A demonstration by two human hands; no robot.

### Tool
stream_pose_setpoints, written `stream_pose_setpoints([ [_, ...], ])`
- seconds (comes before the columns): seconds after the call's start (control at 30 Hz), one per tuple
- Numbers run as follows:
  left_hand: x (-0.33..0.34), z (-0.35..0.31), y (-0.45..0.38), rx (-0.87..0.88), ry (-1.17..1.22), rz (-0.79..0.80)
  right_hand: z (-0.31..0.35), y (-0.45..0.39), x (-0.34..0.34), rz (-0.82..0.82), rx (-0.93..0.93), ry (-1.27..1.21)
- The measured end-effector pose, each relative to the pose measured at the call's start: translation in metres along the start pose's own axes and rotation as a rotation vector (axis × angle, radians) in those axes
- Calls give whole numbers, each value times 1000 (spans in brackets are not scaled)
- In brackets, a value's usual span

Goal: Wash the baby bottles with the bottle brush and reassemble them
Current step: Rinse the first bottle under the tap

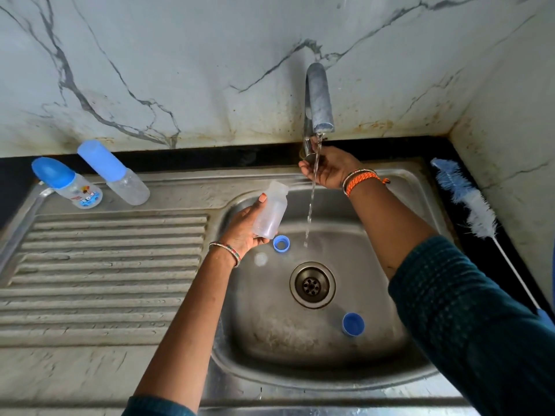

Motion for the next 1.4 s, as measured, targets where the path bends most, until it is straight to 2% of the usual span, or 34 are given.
stream_pose_setpoints([
  [0.33,8,5,0,-73,15,22,2,-2,-4,18,17,3],
  [1.03,3,10,1,-23,31,87,2,2,1,-37,-12,34],
  [1.17,4,11,2,-37,34,88,-5,9,-4,-23,-39,-20],
  [1.23,4,12,2,-62,22,71,-12,16,-10,-69,-72,-3],
  [1.33,8,12,1,-77,-9,53,-23,30,-21,-197,-262,185],
  [1.4,13,10,2,-75,-10,49,-35,48,-24,-159,-383,327],
])
Point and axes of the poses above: each hand's wrist, its own y-axis away from the middle knuckle, its own x-axis out of the palm, z = x × y, the point moved 1 cm from there along -y, towards the middle knuckle, and after that the axes turned 14 degrees about -y, right-handed, at the moved point
